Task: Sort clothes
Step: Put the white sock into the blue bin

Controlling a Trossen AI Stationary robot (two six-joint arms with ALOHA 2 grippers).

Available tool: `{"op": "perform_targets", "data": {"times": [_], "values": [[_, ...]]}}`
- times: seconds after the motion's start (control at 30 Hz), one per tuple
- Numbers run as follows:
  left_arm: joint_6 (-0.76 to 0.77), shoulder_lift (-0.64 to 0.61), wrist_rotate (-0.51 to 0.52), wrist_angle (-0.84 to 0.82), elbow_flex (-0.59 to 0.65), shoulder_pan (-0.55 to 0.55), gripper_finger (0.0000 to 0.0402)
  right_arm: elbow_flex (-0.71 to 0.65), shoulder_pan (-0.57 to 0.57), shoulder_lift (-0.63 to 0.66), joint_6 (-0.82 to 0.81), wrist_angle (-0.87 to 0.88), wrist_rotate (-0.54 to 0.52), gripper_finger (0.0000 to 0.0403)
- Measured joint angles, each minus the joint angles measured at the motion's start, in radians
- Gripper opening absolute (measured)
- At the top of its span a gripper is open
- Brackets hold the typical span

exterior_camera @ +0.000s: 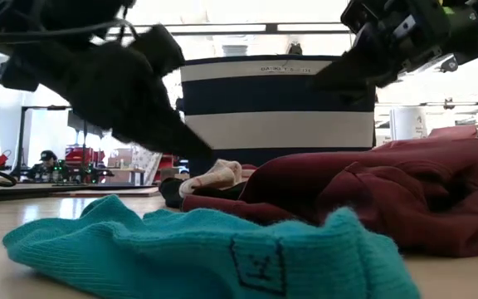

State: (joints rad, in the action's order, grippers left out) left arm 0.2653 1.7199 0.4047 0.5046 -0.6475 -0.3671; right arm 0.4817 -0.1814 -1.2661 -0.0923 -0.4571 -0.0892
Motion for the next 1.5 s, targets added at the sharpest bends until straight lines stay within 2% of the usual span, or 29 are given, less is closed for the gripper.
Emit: {"op": "perform_targets", "data": {"times": [0.2, 0.37, 0.47, 0.67, 0.7, 0.9, 1.17, 1.37, 1.5], "values": [[0.043, 0.068, 0.152, -0.227, -0.112, 0.005, 0.0252, 0.001, -0.004, 0.009, 0.030, 0.004, 0.012, 0.0130], [0.035, 0.095, 0.159, -0.268, -0.155, 0.008, 0.0216, 0.001, -0.005, 0.013, 0.041, 0.011, 0.015, 0.0160], [0.032, 0.097, 0.160, -0.284, -0.158, 0.012, 0.0169, 0.001, -0.005, 0.013, 0.041, 0.011, 0.017, 0.0171], [0.033, 0.096, 0.117, -0.289, -0.145, 0.016, 0.0028, 0.001, -0.014, 0.013, 0.029, 0.017, 0.020, 0.0172], [0.037, 0.091, 0.105, -0.290, -0.144, 0.016, 0.0015, 0.001, -0.019, 0.013, 0.027, 0.018, 0.020, 0.0171], [0.035, 0.009, 0.109, -0.293, -0.167, 0.017, 0.0008, 0.001, -0.058, 0.013, 0.030, 0.035, 0.022, 0.0164], [-0.101, -0.220, 0.207, -0.294, -0.230, 0.035, 0.0002, 0.001, -0.076, 0.013, 0.116, 0.021, 0.022, 0.0150], [-0.271, -0.400, 0.209, -0.272, -0.267, 0.109, 0.0001, 0.010, -0.076, 0.014, 0.143, 0.018, 0.022, 0.0139], [-0.423, -0.466, 0.208, -0.260, -0.325, 0.190, 0.0001, 0.013, -0.076, 0.014, 0.145, 0.018, 0.021, 0.0131]]}}
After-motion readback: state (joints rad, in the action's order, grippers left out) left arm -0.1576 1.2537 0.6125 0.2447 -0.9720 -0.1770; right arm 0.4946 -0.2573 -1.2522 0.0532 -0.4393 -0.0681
